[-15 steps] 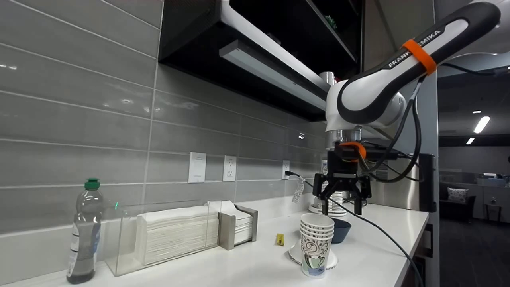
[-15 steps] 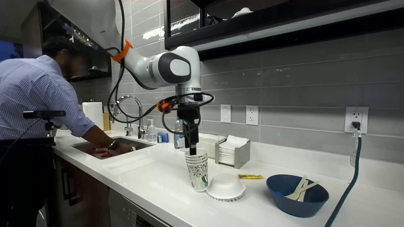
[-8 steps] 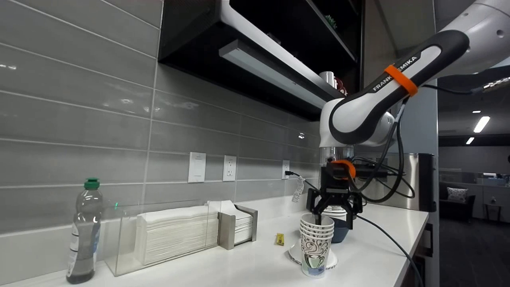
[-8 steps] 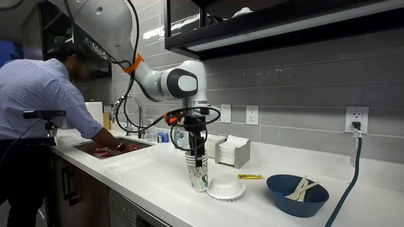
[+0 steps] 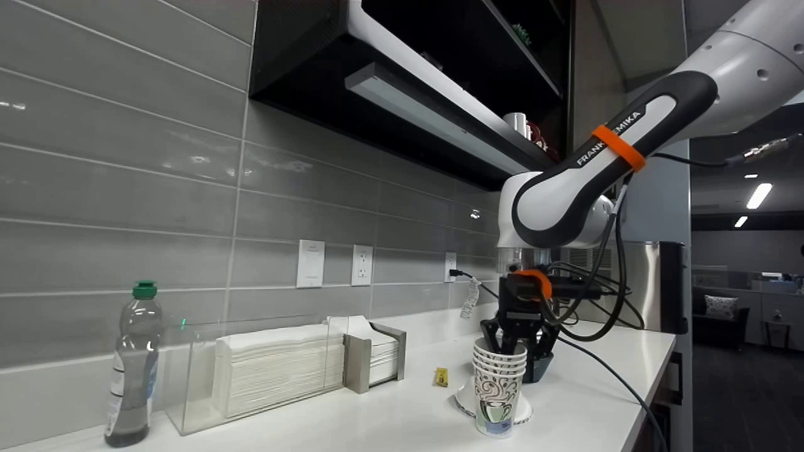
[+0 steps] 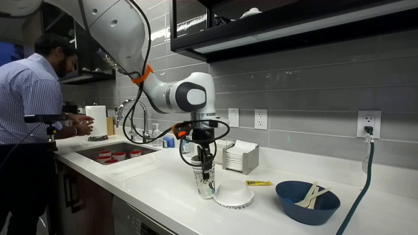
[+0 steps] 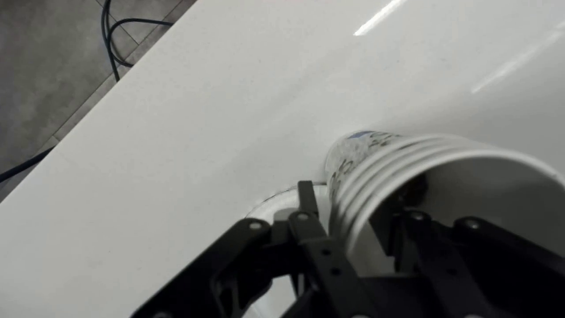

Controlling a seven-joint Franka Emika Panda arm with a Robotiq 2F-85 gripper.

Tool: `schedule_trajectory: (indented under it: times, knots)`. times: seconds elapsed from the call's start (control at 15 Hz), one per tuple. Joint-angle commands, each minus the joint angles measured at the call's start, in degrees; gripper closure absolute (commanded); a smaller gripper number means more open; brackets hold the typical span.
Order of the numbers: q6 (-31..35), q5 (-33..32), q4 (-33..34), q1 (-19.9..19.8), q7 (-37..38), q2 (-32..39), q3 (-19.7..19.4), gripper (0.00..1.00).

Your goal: Move the coffee cups to the left and put the packet into the blue bowl

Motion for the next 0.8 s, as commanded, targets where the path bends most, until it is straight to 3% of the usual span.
schedule_trajectory:
  times: [0.0, 0.13, 0.53, 0.73]
  knots:
    - [0.6, -0.9, -0.5, 1.3, 1.0, -0.9, -1.3, 0.93]
    - [0.2, -1.5, -0.7, 1.3, 1.5, -1.2, -1.7, 1.00]
    - [-1.1, 1.6, -0.2, 1.9, -2.8, -4.5, -1.2, 0.98]
    - [-2.3, 3.8, 4.1, 3.9, -5.0, -3.1, 0.6, 0.98]
